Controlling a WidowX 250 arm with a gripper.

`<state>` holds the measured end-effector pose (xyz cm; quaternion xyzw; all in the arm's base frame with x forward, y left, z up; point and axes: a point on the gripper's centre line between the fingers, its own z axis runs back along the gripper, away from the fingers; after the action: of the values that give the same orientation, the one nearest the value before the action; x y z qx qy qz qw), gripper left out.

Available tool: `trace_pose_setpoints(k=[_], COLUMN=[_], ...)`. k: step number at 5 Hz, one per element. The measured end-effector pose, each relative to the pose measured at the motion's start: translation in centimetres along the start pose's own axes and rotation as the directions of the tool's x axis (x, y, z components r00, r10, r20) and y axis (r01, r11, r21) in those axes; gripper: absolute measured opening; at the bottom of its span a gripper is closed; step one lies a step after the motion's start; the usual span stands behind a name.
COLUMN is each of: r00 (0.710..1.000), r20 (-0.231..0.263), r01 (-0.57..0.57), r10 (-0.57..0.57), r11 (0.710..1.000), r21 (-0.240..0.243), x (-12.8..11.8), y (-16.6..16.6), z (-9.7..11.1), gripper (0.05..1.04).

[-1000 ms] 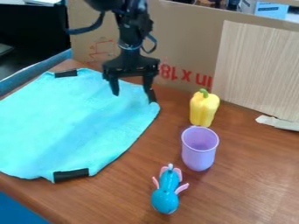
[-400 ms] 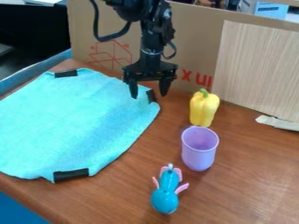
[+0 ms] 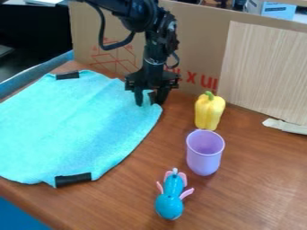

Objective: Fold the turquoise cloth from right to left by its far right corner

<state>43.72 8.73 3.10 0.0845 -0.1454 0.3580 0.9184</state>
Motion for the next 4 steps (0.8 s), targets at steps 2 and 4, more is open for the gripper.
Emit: trace_pose_setpoints(k=[2,4], r00=[0.999,0.998], r20=[-0.044,-0.067], r01=[0.027,-0.011], r10=[-0.029,-0.001], r11=[0.998,0.984], r21=[-0.050,-0.179], x=[-1.0,-0.3], y=[0.5,4.0], z=[0.4,4.5], gripper=[0.186,0.064])
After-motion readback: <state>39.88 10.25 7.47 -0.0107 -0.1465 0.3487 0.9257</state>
